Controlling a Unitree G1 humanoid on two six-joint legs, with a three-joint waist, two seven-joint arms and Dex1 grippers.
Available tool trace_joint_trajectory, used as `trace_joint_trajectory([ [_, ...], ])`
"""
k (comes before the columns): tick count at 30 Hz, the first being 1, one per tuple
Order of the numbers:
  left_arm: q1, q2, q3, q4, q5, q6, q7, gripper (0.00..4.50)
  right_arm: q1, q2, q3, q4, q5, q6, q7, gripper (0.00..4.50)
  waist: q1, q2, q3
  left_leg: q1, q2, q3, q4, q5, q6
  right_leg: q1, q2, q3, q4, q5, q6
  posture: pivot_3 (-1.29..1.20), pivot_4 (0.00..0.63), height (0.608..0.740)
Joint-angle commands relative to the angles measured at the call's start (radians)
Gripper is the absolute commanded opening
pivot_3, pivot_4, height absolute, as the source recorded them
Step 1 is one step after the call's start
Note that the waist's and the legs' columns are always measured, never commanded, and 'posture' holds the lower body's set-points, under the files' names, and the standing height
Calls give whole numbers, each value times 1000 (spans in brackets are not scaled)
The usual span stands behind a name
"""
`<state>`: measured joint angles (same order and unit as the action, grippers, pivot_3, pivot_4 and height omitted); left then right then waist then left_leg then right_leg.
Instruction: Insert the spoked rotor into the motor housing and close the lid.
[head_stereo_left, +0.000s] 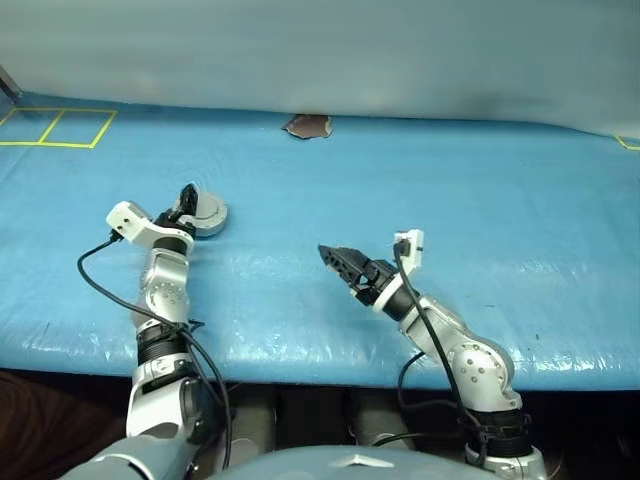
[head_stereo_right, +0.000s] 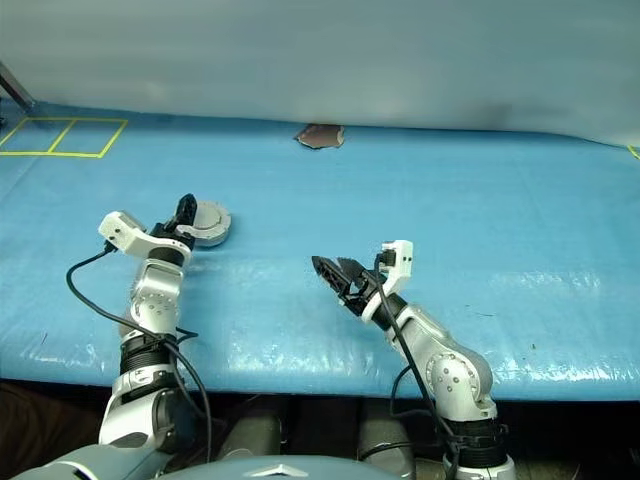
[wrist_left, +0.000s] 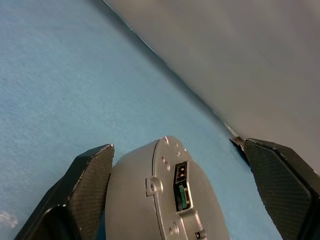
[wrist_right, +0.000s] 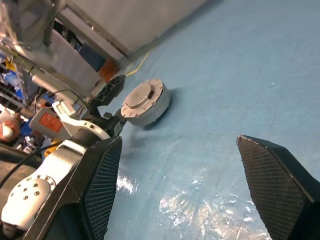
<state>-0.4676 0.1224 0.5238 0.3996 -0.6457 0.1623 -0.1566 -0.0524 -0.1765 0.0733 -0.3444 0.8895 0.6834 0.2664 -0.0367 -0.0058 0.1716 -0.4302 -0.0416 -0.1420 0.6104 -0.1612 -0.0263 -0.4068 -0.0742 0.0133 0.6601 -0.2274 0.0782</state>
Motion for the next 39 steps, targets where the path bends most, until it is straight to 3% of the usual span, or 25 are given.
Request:
trace_joint_trajectory([
  [1,9,28,6,-102,-19,-10,-25,4471,-4,-35,65,-50,-117,-66,70,3867,1,0,0,0,0,0,0,0,0,0,0,0,0,0,0,0,150,740],
  [11,34,52,-40,-222,-78,31,-167,4471,23,-128,161,-30,-478,-401,221,3867,3,-1,0,1,0,0,2,0,0,2,0,0,-1,0,-1,0,150,740],
  [19,123,238,-509,-377,190,153,-485,4471,20,-225,17,-1,-566,-435,211,3867,9,-1,0,2,0,1,2,0,0,2,0,1,-1,-1,-4,0,150,740],
  [23,128,306,-648,-394,297,135,-574,4471,24,-263,-37,21,-570,-445,239,3867,6,0,0,2,0,1,1,0,0,1,0,1,0,-2,-6,0,150,740],
  [29,114,323,-707,-339,391,56,-640,4471,26,-282,-85,64,-571,-462,272,3867,9,0,0,1,1,2,0,0,0,0,-1,1,0,-3,-8,0,150,740],
  [39,121,339,-706,-353,398,93,-715,4471,29,-272,-87,86,-579,-485,303,3867,12,0,0,1,1,2,0,0,0,0,-1,1,0,-2,-7,0,150,740],
])
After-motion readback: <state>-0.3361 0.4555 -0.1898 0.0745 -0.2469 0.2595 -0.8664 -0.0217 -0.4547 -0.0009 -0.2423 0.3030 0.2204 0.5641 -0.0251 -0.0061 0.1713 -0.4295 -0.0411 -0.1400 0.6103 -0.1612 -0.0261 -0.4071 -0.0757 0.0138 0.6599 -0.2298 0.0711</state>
